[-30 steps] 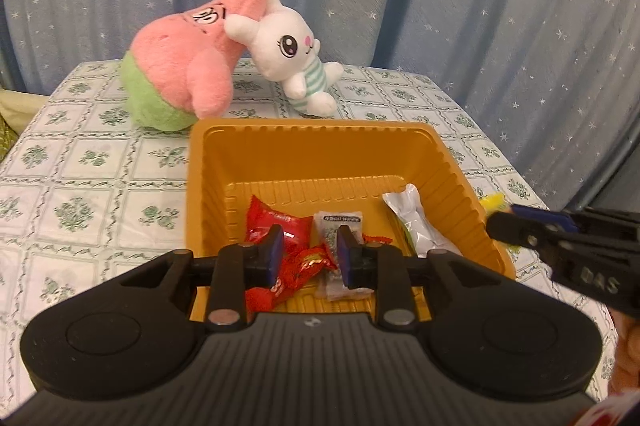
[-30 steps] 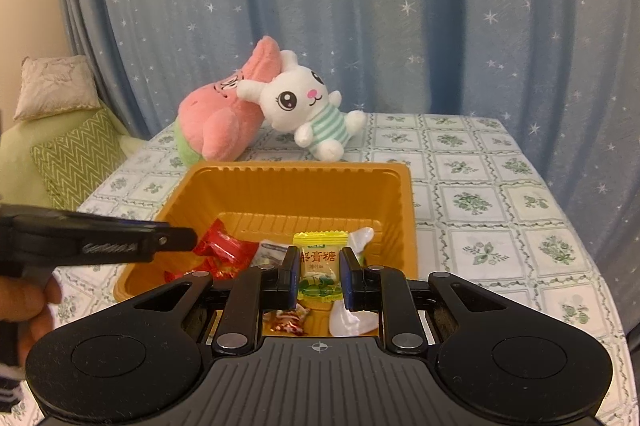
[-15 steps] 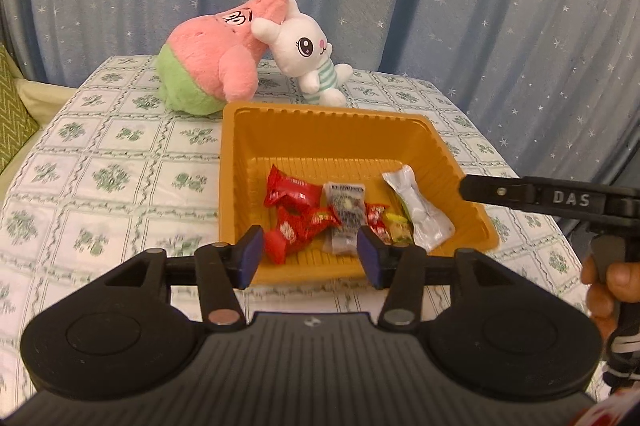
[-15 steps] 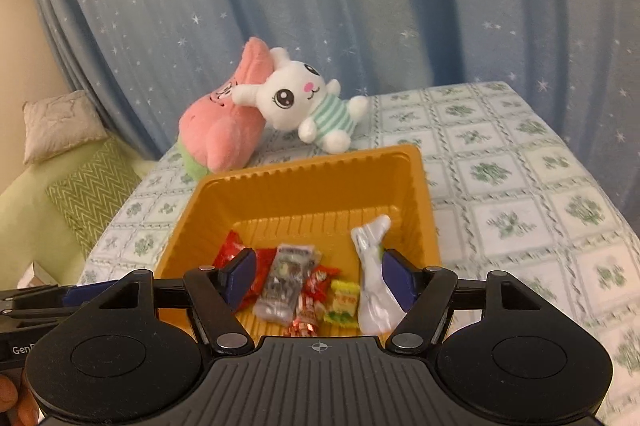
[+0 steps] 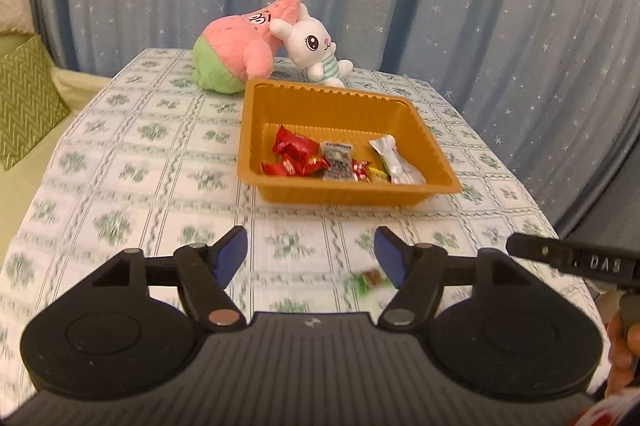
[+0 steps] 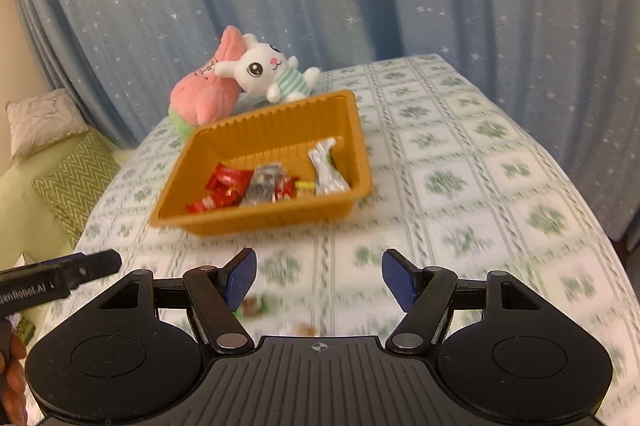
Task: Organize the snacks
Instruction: 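Withdraw both grippers from the tray toward the last two caramels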
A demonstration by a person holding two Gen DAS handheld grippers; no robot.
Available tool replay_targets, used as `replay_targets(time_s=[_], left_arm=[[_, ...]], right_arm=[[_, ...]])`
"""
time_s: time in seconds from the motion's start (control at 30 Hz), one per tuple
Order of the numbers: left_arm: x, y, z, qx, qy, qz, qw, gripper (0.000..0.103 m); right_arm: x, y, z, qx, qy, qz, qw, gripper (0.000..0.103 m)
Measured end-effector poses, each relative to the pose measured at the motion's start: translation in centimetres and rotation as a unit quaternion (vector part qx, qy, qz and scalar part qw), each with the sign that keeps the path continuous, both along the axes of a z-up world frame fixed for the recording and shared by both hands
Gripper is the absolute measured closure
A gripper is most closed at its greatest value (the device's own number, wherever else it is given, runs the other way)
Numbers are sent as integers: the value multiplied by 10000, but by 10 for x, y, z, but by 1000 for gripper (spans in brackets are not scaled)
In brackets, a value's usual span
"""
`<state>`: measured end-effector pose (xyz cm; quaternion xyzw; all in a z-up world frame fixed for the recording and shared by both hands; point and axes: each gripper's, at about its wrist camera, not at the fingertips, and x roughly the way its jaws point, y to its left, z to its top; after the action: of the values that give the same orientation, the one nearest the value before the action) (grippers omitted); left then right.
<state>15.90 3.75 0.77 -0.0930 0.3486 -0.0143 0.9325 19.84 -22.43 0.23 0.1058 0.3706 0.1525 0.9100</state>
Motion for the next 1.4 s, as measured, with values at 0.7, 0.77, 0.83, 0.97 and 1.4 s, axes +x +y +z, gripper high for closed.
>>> replay_targets(time_s=[0.7, 0.77, 0.83, 0.97, 1.4], left_arm=[[-97, -18, 0, 132, 230, -15, 9996, 19], [-99, -19, -1, 144, 261, -30, 9996, 18], [-99, -20, -2, 160, 287, -46, 9994, 18], [-99, -21, -2, 163, 283, -63, 9994, 18], [-95, -21, -7, 212, 328, -136, 9991, 18]], right_arm=[[-106, -14, 4, -261, 87, -24, 9996, 34], [-108, -14, 3, -274, 94, -9, 9996, 34], [-110, -14, 3, -290, 93, -4, 9995, 34], [-110, -14, 3, -291, 96, 4, 9995, 34], [-106, -12, -3, -323, 177, 65, 9993, 34]])
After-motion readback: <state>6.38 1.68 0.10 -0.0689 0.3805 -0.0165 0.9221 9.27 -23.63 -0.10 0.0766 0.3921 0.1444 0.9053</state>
